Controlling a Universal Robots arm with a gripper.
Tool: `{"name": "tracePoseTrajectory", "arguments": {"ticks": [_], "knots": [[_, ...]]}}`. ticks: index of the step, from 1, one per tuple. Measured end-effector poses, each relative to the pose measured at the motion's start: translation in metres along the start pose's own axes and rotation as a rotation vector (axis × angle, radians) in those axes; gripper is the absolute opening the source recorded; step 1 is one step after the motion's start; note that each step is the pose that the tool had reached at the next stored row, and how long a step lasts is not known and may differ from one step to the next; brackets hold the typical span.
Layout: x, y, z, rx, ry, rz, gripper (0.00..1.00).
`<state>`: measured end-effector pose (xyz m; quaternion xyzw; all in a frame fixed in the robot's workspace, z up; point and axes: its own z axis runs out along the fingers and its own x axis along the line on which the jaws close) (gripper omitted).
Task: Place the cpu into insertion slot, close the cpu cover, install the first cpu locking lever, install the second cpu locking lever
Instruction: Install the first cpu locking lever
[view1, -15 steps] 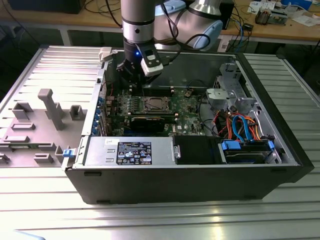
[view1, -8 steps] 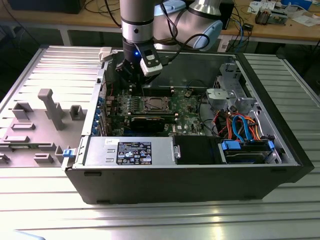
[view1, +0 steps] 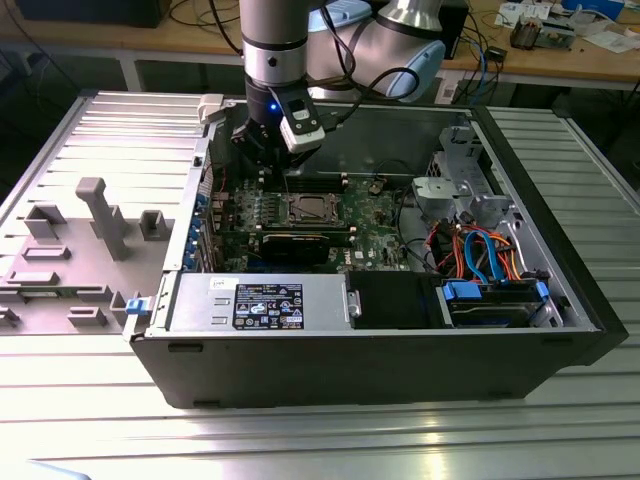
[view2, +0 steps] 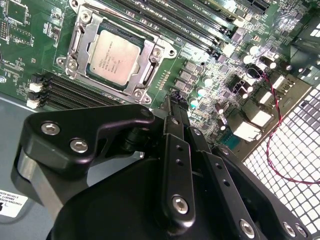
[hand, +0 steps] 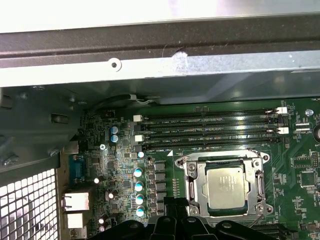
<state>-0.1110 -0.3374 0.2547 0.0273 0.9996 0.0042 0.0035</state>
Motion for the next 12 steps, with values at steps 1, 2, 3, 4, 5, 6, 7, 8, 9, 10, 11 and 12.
{"name": "tracePoseTrajectory", "arguments": {"ticks": [1, 2, 3, 4, 5, 6, 7, 8, 9, 10, 11, 12], "knots": [[0.0001, 0.0000, 0.0000, 0.0000, -0.0001, 0.000, 0.11], [0.0003, 0.0000, 0.0000, 0.0000, 0.0000, -0.002, 0.11], [0.0007, 0.0000, 0.0000, -0.0001, 0.0000, -0.006, 0.11], [0.0008, 0.0000, 0.0000, -0.0001, 0.0001, -0.019, 0.11], [0.0009, 0.0000, 0.0000, -0.0002, 0.0002, -0.035, 0.11], [0.0017, -0.0001, 0.0000, -0.0002, 0.0003, -0.037, 0.11], [0.0033, 0.0000, 0.0000, -0.0002, -0.0002, -0.037, 0.11], [0.0049, 0.0007, -0.0001, -0.0002, -0.0004, -0.038, 0.11], [0.0049, 0.0016, 0.0000, -0.0005, -0.0006, -0.038, 0.11], [0.0050, 0.0030, 0.0000, -0.0005, -0.0005, -0.039, 0.11], [0.0051, 0.0050, 0.0000, -0.0005, -0.0005, -0.041, 0.11], [0.0052, 0.0066, 0.0000, -0.0005, -0.0005, -0.042, 0.11]]}}
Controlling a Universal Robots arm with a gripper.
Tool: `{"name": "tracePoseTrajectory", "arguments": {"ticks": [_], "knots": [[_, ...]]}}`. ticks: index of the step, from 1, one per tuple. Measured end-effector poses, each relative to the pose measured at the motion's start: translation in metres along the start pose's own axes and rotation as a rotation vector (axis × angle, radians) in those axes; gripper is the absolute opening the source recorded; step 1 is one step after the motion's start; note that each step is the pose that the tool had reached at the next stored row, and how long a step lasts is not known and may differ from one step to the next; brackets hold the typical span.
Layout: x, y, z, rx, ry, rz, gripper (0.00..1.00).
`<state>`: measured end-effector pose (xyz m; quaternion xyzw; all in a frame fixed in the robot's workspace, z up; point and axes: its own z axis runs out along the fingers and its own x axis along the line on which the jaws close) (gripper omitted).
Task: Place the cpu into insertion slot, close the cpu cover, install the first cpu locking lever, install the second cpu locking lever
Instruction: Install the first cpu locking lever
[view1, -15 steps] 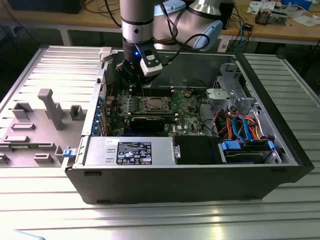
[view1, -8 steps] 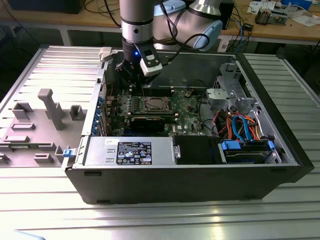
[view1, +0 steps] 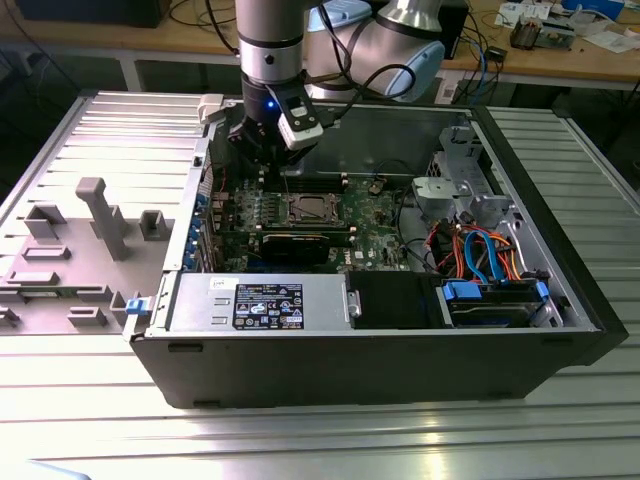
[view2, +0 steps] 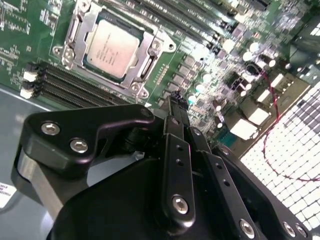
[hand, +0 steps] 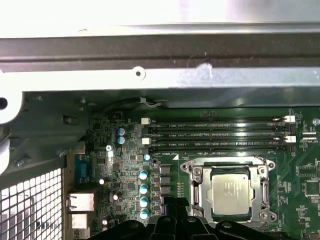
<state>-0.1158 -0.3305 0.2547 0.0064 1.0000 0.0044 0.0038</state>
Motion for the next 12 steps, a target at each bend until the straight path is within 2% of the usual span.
{"name": "tracePoseTrajectory", "arguments": {"ticks": [2, 4, 7, 12], "knots": [[0.0001, 0.0054, 0.0001, -0.0001, 0.0000, -0.004, 0.11], [0.0002, 0.0076, 0.0001, -0.0001, -0.0006, -0.007, 0.11], [0.0013, 0.0083, -0.0001, -0.0003, -0.0071, -0.007, 0.11], [0.0014, 0.0083, -0.0002, -0.0002, -0.0096, -0.007, 0.11]]}}
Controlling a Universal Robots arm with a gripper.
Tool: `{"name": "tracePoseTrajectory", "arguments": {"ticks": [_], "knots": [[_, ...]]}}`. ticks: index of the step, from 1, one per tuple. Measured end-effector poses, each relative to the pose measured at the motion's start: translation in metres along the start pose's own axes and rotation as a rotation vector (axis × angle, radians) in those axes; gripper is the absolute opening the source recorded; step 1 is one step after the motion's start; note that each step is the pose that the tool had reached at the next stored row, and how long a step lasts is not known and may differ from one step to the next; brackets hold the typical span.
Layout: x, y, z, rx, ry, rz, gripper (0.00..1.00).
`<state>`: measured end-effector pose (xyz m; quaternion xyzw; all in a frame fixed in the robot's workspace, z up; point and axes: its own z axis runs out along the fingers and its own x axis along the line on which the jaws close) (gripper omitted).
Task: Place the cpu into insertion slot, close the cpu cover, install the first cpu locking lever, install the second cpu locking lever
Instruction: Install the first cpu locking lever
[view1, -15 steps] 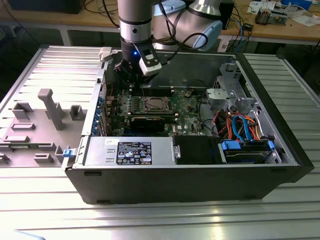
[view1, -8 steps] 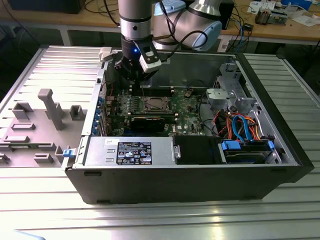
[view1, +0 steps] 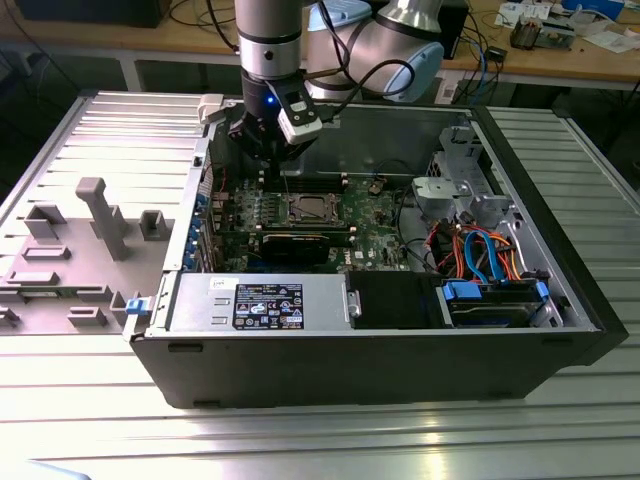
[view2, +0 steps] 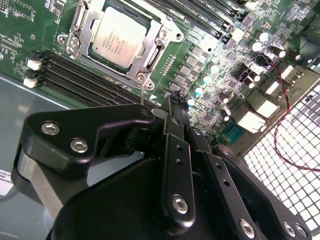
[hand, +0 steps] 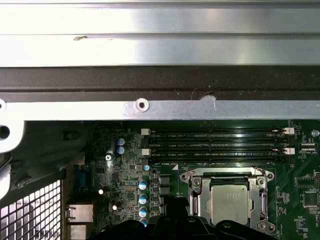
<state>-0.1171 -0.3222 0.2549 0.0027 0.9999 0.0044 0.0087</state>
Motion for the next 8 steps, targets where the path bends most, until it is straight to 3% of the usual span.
{"name": "tracePoseTrajectory", "arguments": {"ticks": [8], "knots": [[0.0000, 0.0001, -0.0002, 0.0000, -0.0002, 0.000, 0.11]]}}
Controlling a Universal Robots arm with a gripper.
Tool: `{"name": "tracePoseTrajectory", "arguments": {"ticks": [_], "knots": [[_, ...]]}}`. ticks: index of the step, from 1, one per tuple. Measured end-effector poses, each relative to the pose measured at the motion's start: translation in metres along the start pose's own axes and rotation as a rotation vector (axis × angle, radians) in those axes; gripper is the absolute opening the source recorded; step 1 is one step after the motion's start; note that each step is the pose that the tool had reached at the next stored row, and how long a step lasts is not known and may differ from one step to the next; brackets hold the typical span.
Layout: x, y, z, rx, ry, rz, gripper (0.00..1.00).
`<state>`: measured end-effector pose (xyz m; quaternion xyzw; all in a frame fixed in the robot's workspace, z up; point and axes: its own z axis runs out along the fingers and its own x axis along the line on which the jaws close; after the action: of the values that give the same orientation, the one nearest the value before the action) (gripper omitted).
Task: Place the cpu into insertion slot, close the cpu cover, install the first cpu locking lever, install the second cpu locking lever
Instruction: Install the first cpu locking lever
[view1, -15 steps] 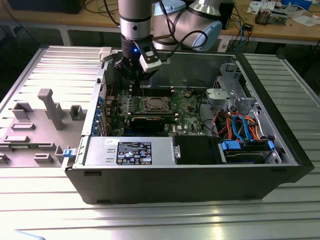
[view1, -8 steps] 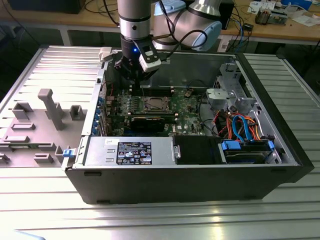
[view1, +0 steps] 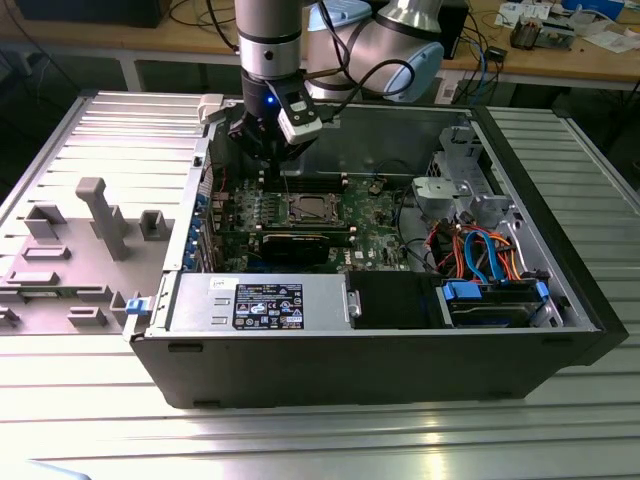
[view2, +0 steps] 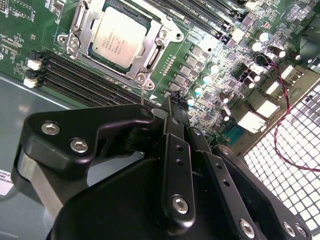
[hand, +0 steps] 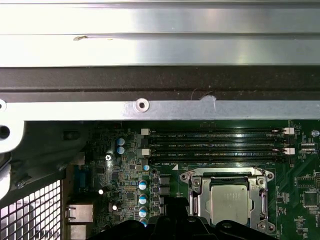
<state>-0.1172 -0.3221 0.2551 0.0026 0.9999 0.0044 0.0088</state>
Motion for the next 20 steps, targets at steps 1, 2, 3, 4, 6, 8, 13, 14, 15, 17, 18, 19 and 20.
{"name": "tracePoseTrajectory", "arguments": {"ticks": [1, 2, 3, 4, 6, 8, 13, 14, 15, 17, 18, 19, 20], "knots": [[0.0001, 0.0004, -0.0004, 0.0000, 0.0000, 0.000, 0.11], [0.0001, 0.0008, -0.0013, 0.0002, 0.0001, 0.000, 0.11], [0.0000, 0.0018, -0.0023, 0.0000, 0.0000, 0.000, 0.11], [0.0000, 0.0031, -0.0034, 0.0000, 0.0000, 0.000, 0.11], [0.0000, 0.0064, -0.0052, -0.0001, -0.0001, 0.000, 0.11], [0.0000, 0.0093, -0.0054, 0.0000, 0.0000, -0.001, 0.11], [-0.0016, 0.0115, -0.0053, -0.0001, -0.0093, -0.002, 0.11], [-0.0027, 0.0115, -0.0053, -0.0002, -0.0106, -0.002, 0.11], [-0.0041, 0.0115, -0.0052, -0.0002, -0.0120, -0.002, 0.11], [-0.0078, 0.0115, -0.0048, -0.0001, -0.0123, -0.002, 0.11], [-0.0130, 0.0116, -0.0041, -0.0001, -0.0124, -0.002, 0.11], [-0.0161, 0.0116, -0.0037, 0.0002, -0.0123, -0.002, 0.11], [-0.0181, 0.0116, -0.0034, 0.0003, -0.0124, -0.002, 0.11]]}}
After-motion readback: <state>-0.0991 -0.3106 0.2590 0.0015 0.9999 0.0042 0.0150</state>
